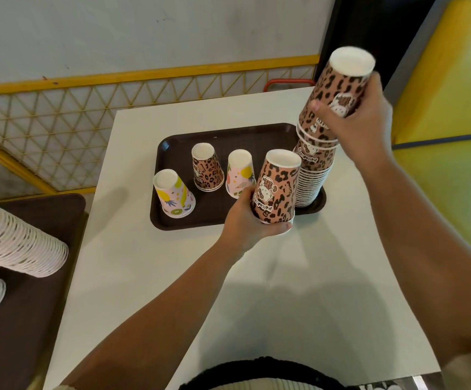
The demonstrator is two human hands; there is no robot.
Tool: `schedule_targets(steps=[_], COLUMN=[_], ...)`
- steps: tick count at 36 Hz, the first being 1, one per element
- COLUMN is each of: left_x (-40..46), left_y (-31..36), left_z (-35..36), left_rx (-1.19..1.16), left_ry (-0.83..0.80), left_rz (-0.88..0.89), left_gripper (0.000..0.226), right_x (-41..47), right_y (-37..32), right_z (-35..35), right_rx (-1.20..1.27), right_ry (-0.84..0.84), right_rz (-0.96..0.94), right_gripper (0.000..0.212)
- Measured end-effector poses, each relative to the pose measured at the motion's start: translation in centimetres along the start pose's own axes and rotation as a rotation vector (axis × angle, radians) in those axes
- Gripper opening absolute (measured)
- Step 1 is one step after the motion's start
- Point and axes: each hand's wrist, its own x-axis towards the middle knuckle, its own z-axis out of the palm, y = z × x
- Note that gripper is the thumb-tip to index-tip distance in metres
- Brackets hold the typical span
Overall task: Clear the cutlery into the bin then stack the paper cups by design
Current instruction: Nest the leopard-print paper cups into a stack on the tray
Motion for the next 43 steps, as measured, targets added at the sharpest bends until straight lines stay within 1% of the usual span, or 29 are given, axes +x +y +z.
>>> schedule_targets(steps=[2,4,6,7,8,9,11,13,15,16,18,23,28,32,35,37,40,43], left_x=[0.0,-0.1,-0.1,0.0,0.0,0.0,0.1,0.1,0.0,-0.1,-0.2,-0.3,-0.4,-0.6,-0.7,-0.7,-0.6,-0.6], left_y=[0.0,0.1,0.2,0.3,0.4,0.5,0.6,0.7,0.9,0.9,1.0,1.2,0.9,0.8,0.6,0.5,0.7,0.9], left_z=[0.0,0.0,0.0,0.0,0.1,0.1,0.1,0.2,0.3,0.3,0.4,0.5,0.4,0.3,0.3,0.3,0.3,0.3], left_rx=[-0.013,-0.025,-0.025,-0.025,-0.024,-0.017,0.0,-0.002,-0.008,-0.008,-0.009,-0.04,-0.055,-0.028,-0.005,-0.003,0.002,0.003], left_ry=[0.005,0.008,0.016,0.024,0.034,0.044,0.068,0.085,0.094,0.099,0.102,0.024,0.009,-0.015,-0.018,-0.022,-0.036,-0.033], left_rz=[-0.002,-0.003,0.005,0.01,0.016,0.024,0.039,0.052,0.081,0.097,0.11,0.091,0.067,0.069,0.06,0.055,0.05,0.052], left_gripper=[0.087,0.087,0.087,0.086,0.086,0.085,0.085,0.085,0.086,0.085,0.086,0.097,0.087,0.08,0.076,0.076,0.074,0.072], right_x=[-0.5,-1.4,-2.7,-3.6,-4.4,-5.4,-7.1,-8.4,-9.1,-9.3,-9.5,-9.1,-8.2,-6.9,-5.4,-4.0,-2.0,-0.1], right_y=[0.2,-0.1,-0.5,-0.6,-0.6,-0.6,-0.4,0.1,0.6,0.8,0.9,0.8,0.4,-0.5,-2.0,-3.2,-4.3,-4.5], right_z=[0.3,0.5,0.6,0.7,0.9,1.0,1.4,2.0,2.5,2.8,2.9,2.7,2.2,1.4,0.4,-0.5,-1.6,-2.0], right_rx=[-0.019,-0.039,-0.029,0.006,0.058,0.123,0.218,0.198,0.144,0.135,0.13,0.119,0.166,0.202,0.274,0.303,0.319,0.281], right_ry=[-0.028,0.028,0.153,0.189,0.181,0.126,-0.056,-0.223,-0.364,-0.416,-0.457,-0.396,-0.349,-0.28,-0.174,-0.059,0.11,0.193], right_rz=[0.002,-0.038,-0.131,-0.174,-0.202,-0.208,-0.164,-0.082,0.014,0.061,0.103,0.098,0.115,0.076,0.037,-0.012,-0.113,-0.169], right_gripper=[0.079,0.085,0.081,0.076,0.071,0.066,0.062,0.067,0.079,0.083,0.079,0.066,0.058,0.054,0.054,0.057,0.066,0.075])
